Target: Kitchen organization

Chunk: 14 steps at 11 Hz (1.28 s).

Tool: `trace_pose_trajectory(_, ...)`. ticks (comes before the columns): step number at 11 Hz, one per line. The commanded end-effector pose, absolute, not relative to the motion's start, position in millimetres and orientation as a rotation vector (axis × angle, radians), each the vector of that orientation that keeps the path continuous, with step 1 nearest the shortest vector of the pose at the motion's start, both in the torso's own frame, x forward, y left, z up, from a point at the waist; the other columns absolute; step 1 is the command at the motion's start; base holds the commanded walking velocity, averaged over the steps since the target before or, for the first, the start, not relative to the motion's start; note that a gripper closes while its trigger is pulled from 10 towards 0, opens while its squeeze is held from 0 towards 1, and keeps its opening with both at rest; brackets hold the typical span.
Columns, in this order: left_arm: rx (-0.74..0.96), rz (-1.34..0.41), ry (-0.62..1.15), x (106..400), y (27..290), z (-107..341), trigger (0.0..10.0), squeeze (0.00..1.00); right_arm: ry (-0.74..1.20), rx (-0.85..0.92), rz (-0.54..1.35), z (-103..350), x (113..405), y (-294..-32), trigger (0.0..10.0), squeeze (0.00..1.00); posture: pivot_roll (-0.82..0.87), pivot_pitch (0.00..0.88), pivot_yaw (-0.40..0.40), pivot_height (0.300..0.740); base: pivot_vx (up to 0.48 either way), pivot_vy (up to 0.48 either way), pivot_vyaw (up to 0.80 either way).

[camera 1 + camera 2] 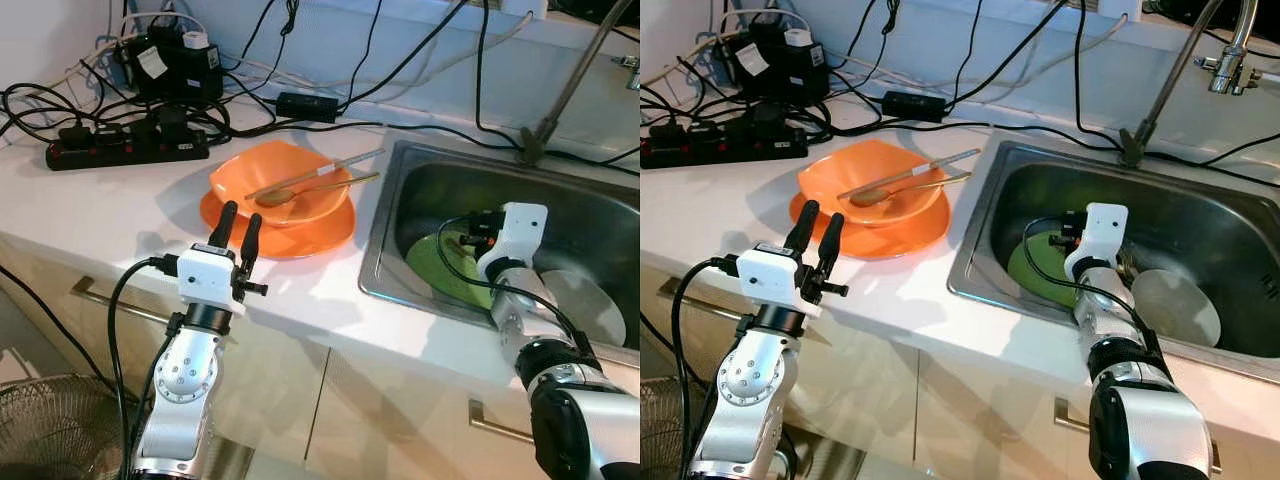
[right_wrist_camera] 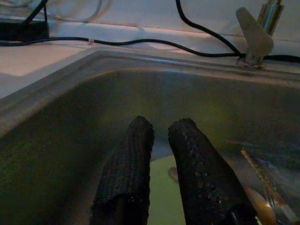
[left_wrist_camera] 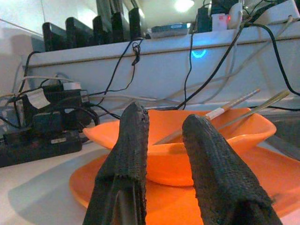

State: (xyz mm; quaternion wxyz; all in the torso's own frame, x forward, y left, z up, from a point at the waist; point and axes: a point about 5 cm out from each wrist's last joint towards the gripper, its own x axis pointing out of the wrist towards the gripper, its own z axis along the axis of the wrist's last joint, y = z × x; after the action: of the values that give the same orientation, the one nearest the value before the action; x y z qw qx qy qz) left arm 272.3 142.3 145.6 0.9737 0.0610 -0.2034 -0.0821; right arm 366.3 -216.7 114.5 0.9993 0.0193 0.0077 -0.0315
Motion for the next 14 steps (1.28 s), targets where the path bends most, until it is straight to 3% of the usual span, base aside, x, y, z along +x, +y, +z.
trace_pose_trajectory(1, 0.125, -0.189, -0.402, 273.6, 137.8, 146.8, 10.0, 0.0, -0.037, 0.045, -0.038, 126.2, 371.4, -212.3, 10.0, 0.0, 0.24, 0.028, -0.079, 0.74, 0.0, 0.0, 0.0)
trace_pose_trajectory(5, 0.202, -0.286, -0.481, 279.0, 123.0, 173.3, 10.0, 0.0, -0.285, 0.053, 0.191, 173.4, 377.7, -188.2, 10.0, 0.0, 0.23, 0.027, -0.077, 0.74, 0.0, 0.0, 0.0)
trace_pose_trajectory(6, 0.216, -0.347, -0.513, 283.4, 115.4, 188.9, 10.0, 0.0, -0.312, 0.019, 0.33, 173.9, 369.7, -175.1, 10.0, 0.0, 0.23, 0.025, -0.076, 0.74, 0.0, 0.0, 0.0)
trace_pose_trajectory(10, 0.333, -0.552, -0.478, 308.8, 92.0, 218.5, 10.0, 0.0, -0.307, 0.024, 0.321, 170.4, 361.3, -179.6, 10.0, 0.0, 0.22, 0.0, -0.053, 0.74, 0.0, 0.0, 0.0)
trace_pose_trajectory(11, 0.44, -0.64, -0.39, 326.8, 78.0, 222.2, 10.0, 0.0, -0.308, 0.023, 0.317, 172.2, 359.6, -179.8, 10.0, 0.0, 0.22, 0.0, -0.044, 0.74, 0.0, 0.0, 0.0)
trace_pose_trajectory(14, 0.623, -0.691, -0.279, 354.1, 52.1, 229.6, 10.0, 0.0, -0.31, 0.025, 0.304, 171.7, 358.0, -178.5, 10.0, 0.0, 0.2, 0.0, -0.018, 0.74, 0.0, 0.0, 0.0)
